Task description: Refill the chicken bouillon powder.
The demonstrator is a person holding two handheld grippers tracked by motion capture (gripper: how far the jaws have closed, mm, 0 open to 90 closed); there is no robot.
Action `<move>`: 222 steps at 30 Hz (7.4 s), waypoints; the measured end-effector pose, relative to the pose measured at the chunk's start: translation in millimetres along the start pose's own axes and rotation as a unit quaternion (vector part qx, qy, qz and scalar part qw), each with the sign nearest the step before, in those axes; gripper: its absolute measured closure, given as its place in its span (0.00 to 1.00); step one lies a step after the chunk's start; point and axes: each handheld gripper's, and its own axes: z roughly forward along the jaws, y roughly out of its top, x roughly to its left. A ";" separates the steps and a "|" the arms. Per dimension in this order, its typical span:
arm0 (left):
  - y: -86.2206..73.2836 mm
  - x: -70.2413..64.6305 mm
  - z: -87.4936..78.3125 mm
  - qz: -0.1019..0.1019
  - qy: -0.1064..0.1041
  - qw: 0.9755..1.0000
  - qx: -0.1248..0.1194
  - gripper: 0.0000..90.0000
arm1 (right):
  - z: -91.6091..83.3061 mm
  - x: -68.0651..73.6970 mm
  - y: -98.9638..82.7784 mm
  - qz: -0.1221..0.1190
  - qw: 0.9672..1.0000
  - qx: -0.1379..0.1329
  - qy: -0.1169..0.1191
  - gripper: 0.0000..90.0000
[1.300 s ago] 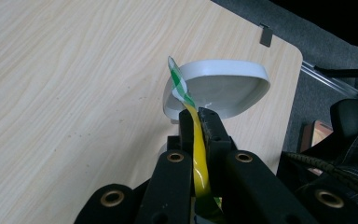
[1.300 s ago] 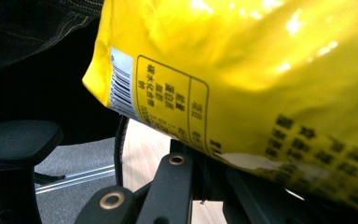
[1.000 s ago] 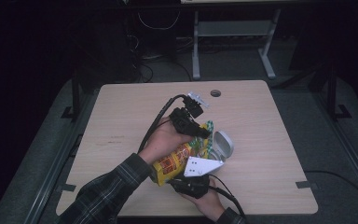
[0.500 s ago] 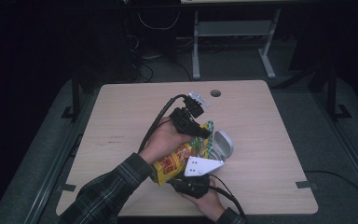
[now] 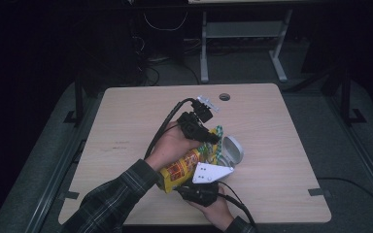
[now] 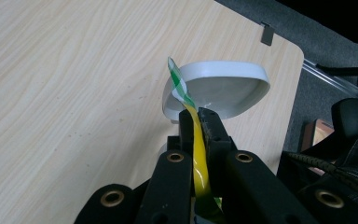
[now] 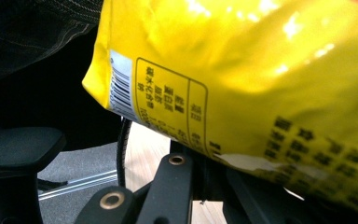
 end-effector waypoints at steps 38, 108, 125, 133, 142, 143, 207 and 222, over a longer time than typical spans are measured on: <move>4.7 -1.2 2.1 -0.001 0.002 1.000 0.014 1.00 | -1.4 -0.2 1.1 -0.003 1.000 -0.008 0.000 1.00; 10.3 -1.7 3.7 -0.006 0.011 1.000 0.023 1.00 | -3.3 -0.9 3.4 -0.002 1.000 -0.014 -0.001 1.00; 12.8 -2.2 5.0 -0.007 0.013 0.999 0.031 1.00 | -4.1 -0.9 4.0 -0.002 1.000 -0.017 -0.002 1.00; 13.6 -2.0 5.4 -0.004 0.013 0.999 0.031 1.00 | -4.5 -1.1 4.1 -0.002 1.000 -0.018 -0.002 1.00; 14.2 -2.1 5.7 -0.003 0.014 0.999 0.035 1.00 | -4.7 -1.3 4.2 -0.002 1.000 -0.018 -0.002 1.00; 14.2 -2.2 5.8 -0.003 0.014 0.999 0.034 1.00 | -4.7 -1.3 4.1 -0.002 1.000 -0.018 -0.002 1.00; 15.2 -2.9 4.2 -0.010 0.028 0.999 0.040 1.00 | -3.3 0.3 7.1 0.001 1.000 -0.024 0.003 1.00; 13.1 -0.7 1.1 -0.013 0.031 0.999 0.039 1.00 | -0.5 0.6 8.4 -0.001 1.000 -0.024 0.007 1.00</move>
